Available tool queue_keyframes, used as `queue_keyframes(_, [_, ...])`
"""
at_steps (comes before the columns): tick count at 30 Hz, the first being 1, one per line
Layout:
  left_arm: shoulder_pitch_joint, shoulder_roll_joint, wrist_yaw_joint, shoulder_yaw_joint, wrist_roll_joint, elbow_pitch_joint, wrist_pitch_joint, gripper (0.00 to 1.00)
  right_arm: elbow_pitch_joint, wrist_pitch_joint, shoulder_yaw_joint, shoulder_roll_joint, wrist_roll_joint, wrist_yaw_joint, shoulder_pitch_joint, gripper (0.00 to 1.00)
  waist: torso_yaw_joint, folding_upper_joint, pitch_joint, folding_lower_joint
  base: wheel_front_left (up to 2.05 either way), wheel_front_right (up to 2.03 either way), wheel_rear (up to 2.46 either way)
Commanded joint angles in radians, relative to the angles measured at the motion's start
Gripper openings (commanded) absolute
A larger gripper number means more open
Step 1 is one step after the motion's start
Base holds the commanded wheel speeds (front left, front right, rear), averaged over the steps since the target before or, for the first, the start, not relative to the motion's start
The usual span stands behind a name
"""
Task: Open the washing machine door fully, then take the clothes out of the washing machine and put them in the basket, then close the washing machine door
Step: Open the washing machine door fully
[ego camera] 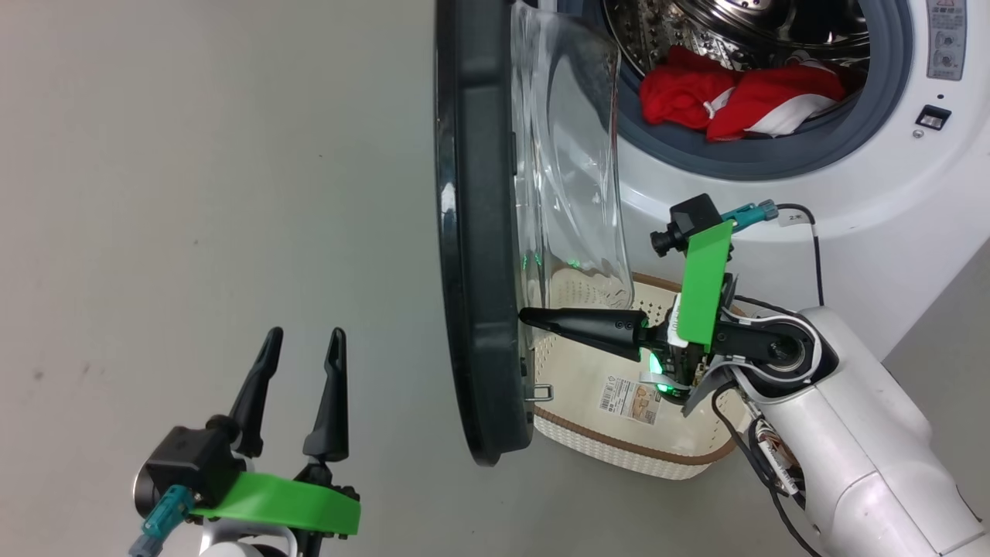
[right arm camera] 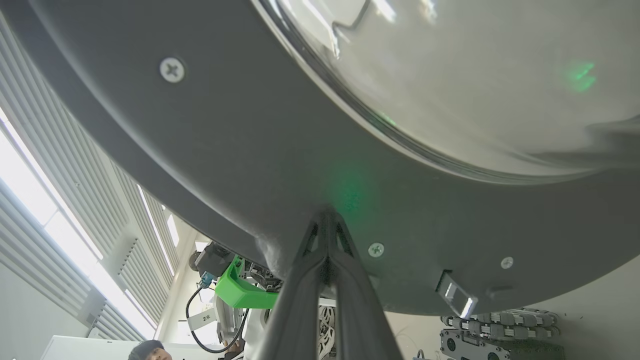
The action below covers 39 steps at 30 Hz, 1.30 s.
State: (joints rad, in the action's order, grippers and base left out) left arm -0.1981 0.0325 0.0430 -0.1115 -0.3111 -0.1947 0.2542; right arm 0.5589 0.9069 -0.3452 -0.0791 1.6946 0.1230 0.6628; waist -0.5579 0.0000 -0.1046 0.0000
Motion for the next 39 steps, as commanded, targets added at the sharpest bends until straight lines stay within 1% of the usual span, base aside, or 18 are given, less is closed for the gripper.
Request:
queue_keyframes(1, [-0.005,0.018,-0.009,0.035,-0.007,0.033,0.008,1.00,-0.028,-0.006,-0.024,0.029,0.016,0.008,0.035,0.00,0.000,0.0000,-0.002,0.0000,-0.11,-0.11,-0.11])
queue_keyframes(7, [-0.001,0.018,-0.018,0.016,-0.009,0.036,0.008,1.00,-0.030,-0.018,-0.035,0.029,0.021,0.008,0.033,0.00,0.001,0.0000,0.003,0.0000,-0.10,-0.10,-0.10])
queue_keyframes(13, [0.002,0.018,-0.025,0.007,-0.008,0.035,0.008,1.00,-0.034,-0.035,-0.034,0.029,0.002,0.008,0.025,0.00,0.003,0.0000,0.011,0.0000,-0.01,-0.01,-0.01])
queue_keyframes(17, [0.004,0.018,-0.019,0.003,-0.003,0.028,0.008,1.00,-0.056,-0.067,-0.032,0.029,-0.036,0.008,0.006,0.00,0.007,0.0000,0.026,0.0000,0.00,0.00,0.00])
queue_keyframes(20, [0.008,0.018,-0.014,0.003,0.002,0.018,0.008,1.00,-0.094,-0.120,-0.021,0.026,-0.078,0.008,-0.028,0.01,0.011,0.0000,0.041,0.0000,0.00,0.00,0.00])
queue_keyframes(21, [0.009,0.018,-0.012,0.004,0.003,0.014,0.008,1.00,-0.109,-0.139,-0.018,0.024,-0.091,0.008,-0.041,0.29,0.013,0.0000,0.046,0.0000,0.00,0.00,0.00])
queue_keyframes(22, [0.010,0.018,-0.010,0.004,0.002,0.009,0.008,1.00,-0.123,-0.162,-0.016,0.021,-0.107,0.008,-0.057,0.47,0.014,0.0000,0.052,0.0000,0.00,0.00,0.00])
queue_keyframes(23, [0.010,0.018,-0.006,0.004,0.003,-0.001,0.008,1.00,-0.158,-0.205,-0.015,0.017,-0.135,0.008,-0.090,1.00,0.018,0.0000,0.064,0.0000,0.00,0.00,0.00])
queue_keyframes(28, [0.008,0.018,0.001,0.002,0.013,-0.016,0.008,1.00,-0.258,-0.340,-0.042,-0.021,-0.239,0.008,-0.167,1.00,0.026,0.0000,0.083,0.0000,0.00,0.00,0.00])
queue_keyframes(30, [0.008,0.018,0.004,0.003,0.014,-0.019,0.008,1.00,-0.289,-0.423,-0.068,-0.052,-0.312,0.008,-0.189,1.00,0.029,0.0000,0.088,0.0000,0.00,0.00,0.00])
queue_keyframes(32, [0.007,0.018,0.007,0.005,0.016,-0.021,0.008,1.00,-0.305,-0.535,-0.107,-0.092,-0.405,0.008,-0.205,1.00,0.031,0.0000,0.091,0.0000,0.00,0.00,0.00])
queue_keyframes(34, [0.007,0.018,0.010,0.007,0.018,-0.022,0.008,1.00,-0.298,-0.649,-0.156,-0.129,-0.492,0.008,-0.214,1.00,0.032,0.0000,0.094,0.0000,0.00,0.00,0.00])
queue_keyframes(39, [0.007,0.018,0.014,0.009,0.020,-0.023,0.008,1.00,-0.224,-0.920,-0.241,-0.178,-0.628,0.008,-0.219,1.00,0.035,0.0000,0.101,0.0000,0.00,0.00,0.00])
